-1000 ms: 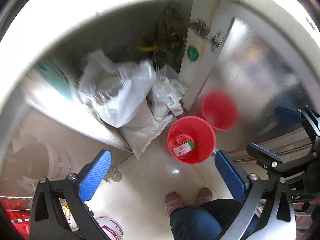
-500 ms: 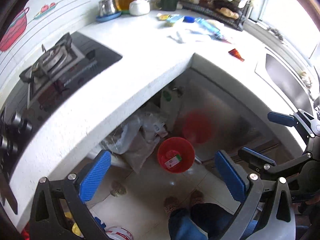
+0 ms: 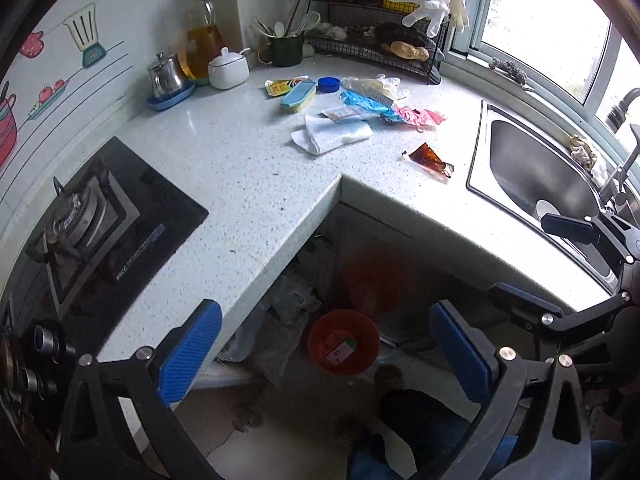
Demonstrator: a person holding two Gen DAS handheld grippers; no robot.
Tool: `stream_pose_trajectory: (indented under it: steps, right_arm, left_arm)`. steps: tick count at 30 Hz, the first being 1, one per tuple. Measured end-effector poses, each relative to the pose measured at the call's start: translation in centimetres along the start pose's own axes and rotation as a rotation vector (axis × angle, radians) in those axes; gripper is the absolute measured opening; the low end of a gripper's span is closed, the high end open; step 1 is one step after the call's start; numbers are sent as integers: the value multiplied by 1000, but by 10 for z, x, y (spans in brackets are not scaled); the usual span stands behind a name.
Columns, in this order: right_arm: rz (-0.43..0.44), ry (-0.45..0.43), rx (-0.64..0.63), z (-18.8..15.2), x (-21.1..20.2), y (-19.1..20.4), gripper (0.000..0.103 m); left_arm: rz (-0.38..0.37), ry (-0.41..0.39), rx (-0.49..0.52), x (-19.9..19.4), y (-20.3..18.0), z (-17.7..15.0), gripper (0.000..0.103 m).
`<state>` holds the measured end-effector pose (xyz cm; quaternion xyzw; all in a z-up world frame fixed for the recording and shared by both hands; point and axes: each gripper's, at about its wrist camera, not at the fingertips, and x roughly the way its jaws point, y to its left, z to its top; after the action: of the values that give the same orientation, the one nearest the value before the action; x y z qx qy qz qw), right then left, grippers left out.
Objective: Collect trash
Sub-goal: 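Raise both tools back to the counter toward the sauce packet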
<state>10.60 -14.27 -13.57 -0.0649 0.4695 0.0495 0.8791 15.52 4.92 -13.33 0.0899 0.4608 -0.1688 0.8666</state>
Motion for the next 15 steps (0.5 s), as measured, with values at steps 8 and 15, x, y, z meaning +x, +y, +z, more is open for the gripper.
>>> stream_pose_trajectory:
  steps: [8,15]
  right_arm:
    - [-13,-17,37,43,18,-38,95]
    - [-1,6,6,82,60,-72,95]
  left_arm:
    - [-19,-13,20,29,-1,52,103]
    - [-10,23,-11,77,0,99,103]
